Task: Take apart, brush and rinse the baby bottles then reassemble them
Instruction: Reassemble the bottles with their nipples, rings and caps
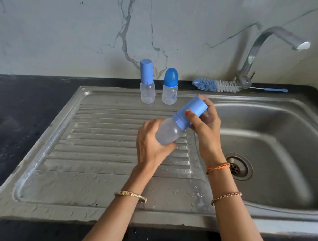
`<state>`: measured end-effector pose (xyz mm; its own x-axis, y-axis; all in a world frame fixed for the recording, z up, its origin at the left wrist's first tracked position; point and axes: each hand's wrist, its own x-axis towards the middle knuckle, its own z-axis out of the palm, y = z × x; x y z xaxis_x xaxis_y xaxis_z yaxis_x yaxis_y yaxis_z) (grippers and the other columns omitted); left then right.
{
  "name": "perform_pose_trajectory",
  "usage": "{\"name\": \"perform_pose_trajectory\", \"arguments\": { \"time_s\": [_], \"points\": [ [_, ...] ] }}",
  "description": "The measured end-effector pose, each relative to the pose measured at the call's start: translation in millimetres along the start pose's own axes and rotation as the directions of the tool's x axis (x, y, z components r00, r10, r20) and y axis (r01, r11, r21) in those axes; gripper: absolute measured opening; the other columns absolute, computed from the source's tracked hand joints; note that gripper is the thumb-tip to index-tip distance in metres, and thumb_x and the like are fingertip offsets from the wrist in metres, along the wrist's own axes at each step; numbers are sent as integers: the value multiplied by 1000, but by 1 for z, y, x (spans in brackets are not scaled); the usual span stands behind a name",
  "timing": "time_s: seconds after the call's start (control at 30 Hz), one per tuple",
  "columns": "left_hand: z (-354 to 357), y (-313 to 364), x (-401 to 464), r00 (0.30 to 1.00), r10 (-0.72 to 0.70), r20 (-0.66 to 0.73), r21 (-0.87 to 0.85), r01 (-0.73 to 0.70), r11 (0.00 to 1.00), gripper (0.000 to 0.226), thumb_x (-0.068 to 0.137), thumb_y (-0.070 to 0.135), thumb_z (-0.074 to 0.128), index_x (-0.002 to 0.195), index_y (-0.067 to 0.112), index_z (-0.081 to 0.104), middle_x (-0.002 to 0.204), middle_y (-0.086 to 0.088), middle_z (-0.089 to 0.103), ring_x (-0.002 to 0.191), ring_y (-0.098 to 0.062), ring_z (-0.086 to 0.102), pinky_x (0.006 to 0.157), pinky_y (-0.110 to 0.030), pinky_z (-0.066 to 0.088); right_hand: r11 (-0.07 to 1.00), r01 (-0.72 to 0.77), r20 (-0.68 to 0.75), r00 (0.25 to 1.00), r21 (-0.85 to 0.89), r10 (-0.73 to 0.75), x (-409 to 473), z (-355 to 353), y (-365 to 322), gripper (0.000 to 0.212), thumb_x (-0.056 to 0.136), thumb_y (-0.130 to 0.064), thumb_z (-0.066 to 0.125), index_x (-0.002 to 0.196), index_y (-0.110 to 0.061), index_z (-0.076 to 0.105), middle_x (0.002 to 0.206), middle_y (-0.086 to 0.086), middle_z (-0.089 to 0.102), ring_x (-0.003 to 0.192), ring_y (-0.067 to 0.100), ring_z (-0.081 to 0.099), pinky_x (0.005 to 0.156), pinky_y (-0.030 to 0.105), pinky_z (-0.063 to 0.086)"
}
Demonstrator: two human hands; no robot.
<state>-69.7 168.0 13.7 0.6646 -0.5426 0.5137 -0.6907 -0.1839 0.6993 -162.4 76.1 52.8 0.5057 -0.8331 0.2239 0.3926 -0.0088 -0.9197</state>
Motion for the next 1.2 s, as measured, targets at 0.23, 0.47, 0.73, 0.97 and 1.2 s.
{"name": "perform_pose_trajectory", "arguments": {
  "time_s": [0.23,0.47,0.73,0.97,1.2],
  "points": [
    [-6,0,0,991,39,130,19,-42,999,36,44,25,70,79,20,61,57,18,41,58,-16,39,53,-20,30,966,-98,-5,995,238,102,1,-13,4,41,63,4,62,95,-15,45,106,12,65,100,25,64,76,32,55],
    [-7,13,7,978,59,198,74,-75,994,48,41,21,76,88,17,65,66,13,43,66,-20,42,60,-22,31,872,-88,8,995,481,96,2,-15,1,36,65,10,51,87,-16,38,70,0,57,69,16,58,76,35,48],
    [6,21,3,988,126,91,155,-139,978,47,38,18,74,83,16,63,69,5,61,61,-19,42,59,-22,24,872,-71,-74,990,485,122,5,-15,1,33,64,7,54,87,-13,42,74,2,56,69,14,58,69,30,50],
    [12,15,8,977,211,29,233,-212,949,48,39,8,73,86,13,65,73,5,65,64,-22,59,62,-31,43,939,-63,-305,937,337,173,-2,-2,6,36,79,4,64,93,-17,39,86,5,57,73,11,57,75,29,48],
    [8,22,-3,970,-176,170,-177,206,962,51,42,26,75,91,17,64,75,-5,65,68,-27,59,59,-34,49,933,-181,-1,982,311,191,2,-13,-5,64,66,-28,67,124,-15,45,110,4,58,96,9,61,85,27,50]
  ]
}}
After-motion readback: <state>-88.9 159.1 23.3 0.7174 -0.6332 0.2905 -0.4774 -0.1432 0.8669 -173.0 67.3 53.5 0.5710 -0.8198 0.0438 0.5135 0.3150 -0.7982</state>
